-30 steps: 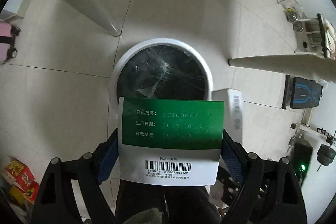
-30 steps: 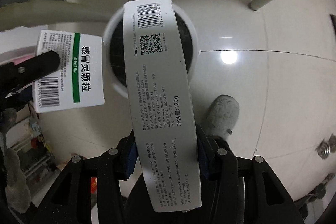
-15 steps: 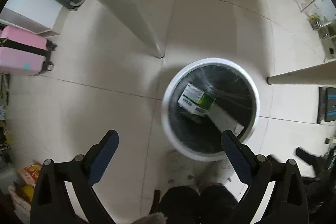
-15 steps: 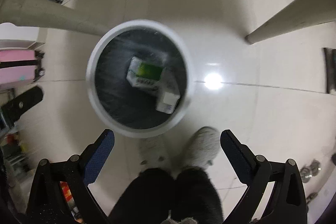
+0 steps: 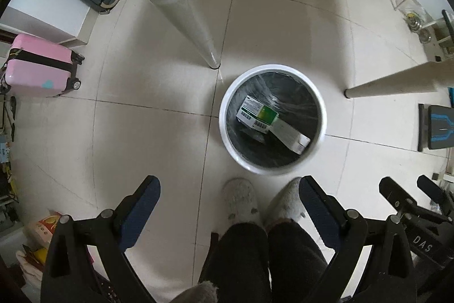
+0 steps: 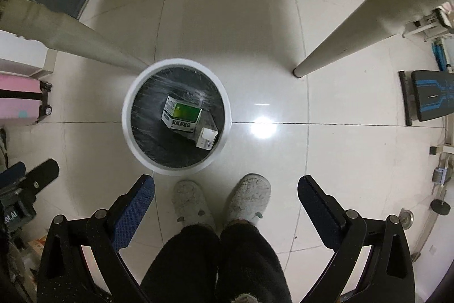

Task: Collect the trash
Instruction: 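Open both grippers over the trash bin to drop the boxes, then move both grippers back over the table toward the remaining items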

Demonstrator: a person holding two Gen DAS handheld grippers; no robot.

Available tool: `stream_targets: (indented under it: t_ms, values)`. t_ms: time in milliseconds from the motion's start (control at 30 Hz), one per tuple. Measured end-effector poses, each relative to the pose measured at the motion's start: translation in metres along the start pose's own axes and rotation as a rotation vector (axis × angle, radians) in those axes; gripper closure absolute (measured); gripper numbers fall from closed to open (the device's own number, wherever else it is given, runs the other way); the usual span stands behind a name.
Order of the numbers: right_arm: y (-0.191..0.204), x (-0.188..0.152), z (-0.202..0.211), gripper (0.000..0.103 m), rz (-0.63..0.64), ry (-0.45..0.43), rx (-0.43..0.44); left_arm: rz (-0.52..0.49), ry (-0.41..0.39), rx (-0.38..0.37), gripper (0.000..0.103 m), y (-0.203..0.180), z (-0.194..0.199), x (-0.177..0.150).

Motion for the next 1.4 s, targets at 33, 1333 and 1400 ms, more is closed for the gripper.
stream_targets:
  t_ms: [33, 1333, 1400]
  values:
    - [0.000, -0.003, 0.011, 0.001, 0.001, -0.008, 0.000, -0.006, -0.001, -0.002, 0.003, 0.001, 0.012, -0.006]
    - [-0.071, 0.170, 0.359, 0.001, -0.213, -0.195, 0.053, 0.100, -0.226, 0.046, 0.000, -0.028, 0.291, 0.116]
    - [-0.081, 0.204, 0.334, 0.001, -0.219, -0.149, 0.038, 0.131, -0.186, 0.053, 0.000, -0.035, 0.280, 0.136]
Point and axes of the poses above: each gripper's, at about its wrist camera, not at the fingertips, and z roughly against the way its jaws point, y to its left, x to its top, the point moved 5 cm from there along -z, roughly the way its jaws point, and after that the axes turned 7 degrees about y, right-handed, at the moved point
